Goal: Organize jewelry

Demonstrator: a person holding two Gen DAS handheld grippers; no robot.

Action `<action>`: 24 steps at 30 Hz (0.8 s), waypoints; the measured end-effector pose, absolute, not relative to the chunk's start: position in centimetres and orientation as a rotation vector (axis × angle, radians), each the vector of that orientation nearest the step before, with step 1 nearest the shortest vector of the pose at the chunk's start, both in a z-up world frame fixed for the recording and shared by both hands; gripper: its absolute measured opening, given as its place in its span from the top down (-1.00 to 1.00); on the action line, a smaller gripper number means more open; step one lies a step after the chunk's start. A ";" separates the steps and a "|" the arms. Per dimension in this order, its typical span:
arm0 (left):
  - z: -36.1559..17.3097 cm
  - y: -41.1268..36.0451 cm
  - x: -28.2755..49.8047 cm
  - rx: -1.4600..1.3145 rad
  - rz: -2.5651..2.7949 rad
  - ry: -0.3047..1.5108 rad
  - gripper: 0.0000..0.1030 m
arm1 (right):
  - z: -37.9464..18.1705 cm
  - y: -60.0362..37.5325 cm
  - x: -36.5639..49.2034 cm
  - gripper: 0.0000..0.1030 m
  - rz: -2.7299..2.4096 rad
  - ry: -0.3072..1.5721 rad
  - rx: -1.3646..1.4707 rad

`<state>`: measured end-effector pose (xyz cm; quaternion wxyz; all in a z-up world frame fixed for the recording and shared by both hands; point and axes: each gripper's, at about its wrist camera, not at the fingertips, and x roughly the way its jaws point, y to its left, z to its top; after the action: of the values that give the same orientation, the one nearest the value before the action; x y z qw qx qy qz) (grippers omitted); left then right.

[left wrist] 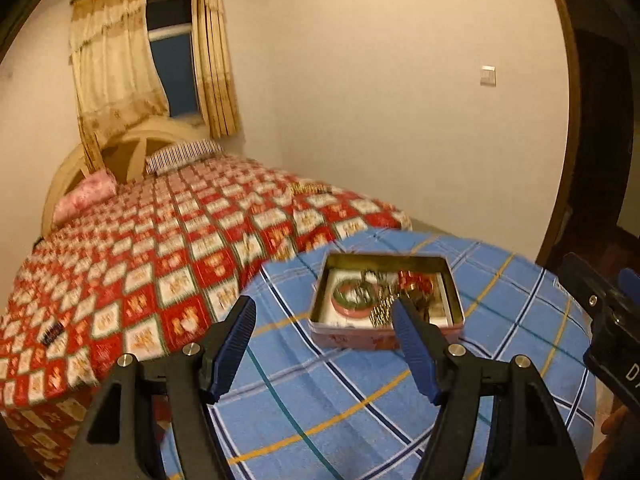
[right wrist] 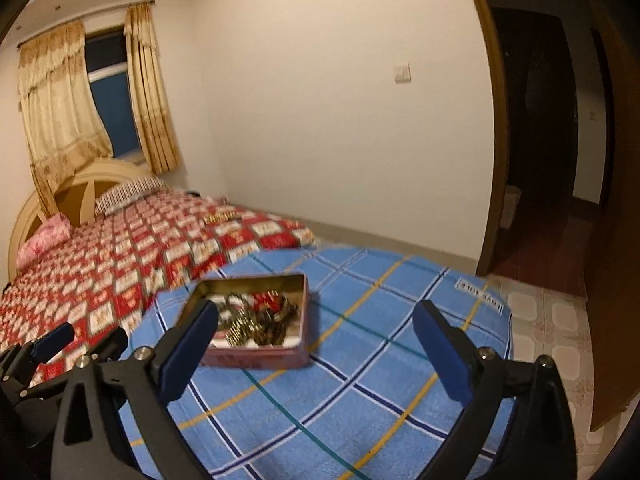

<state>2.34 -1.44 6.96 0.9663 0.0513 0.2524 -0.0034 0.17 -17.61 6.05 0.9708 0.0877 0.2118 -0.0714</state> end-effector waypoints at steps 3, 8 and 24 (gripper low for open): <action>8.3 -1.2 1.6 0.115 0.012 0.462 -0.47 | 7.4 -17.1 -0.6 -0.98 -0.142 0.375 0.169; 10.3 -0.6 0.5 0.098 0.011 0.392 -0.53 | 9.0 -16.3 -1.4 -1.00 -0.139 0.304 0.149; 11.3 -0.6 0.5 0.083 -0.011 0.374 -0.59 | 9.8 -15.8 -1.6 -1.00 -0.141 0.232 0.154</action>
<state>0.47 -0.59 11.34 0.9817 0.0412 0.1856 -0.0053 -1.59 -15.82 9.84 0.9879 0.0765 0.1154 -0.0702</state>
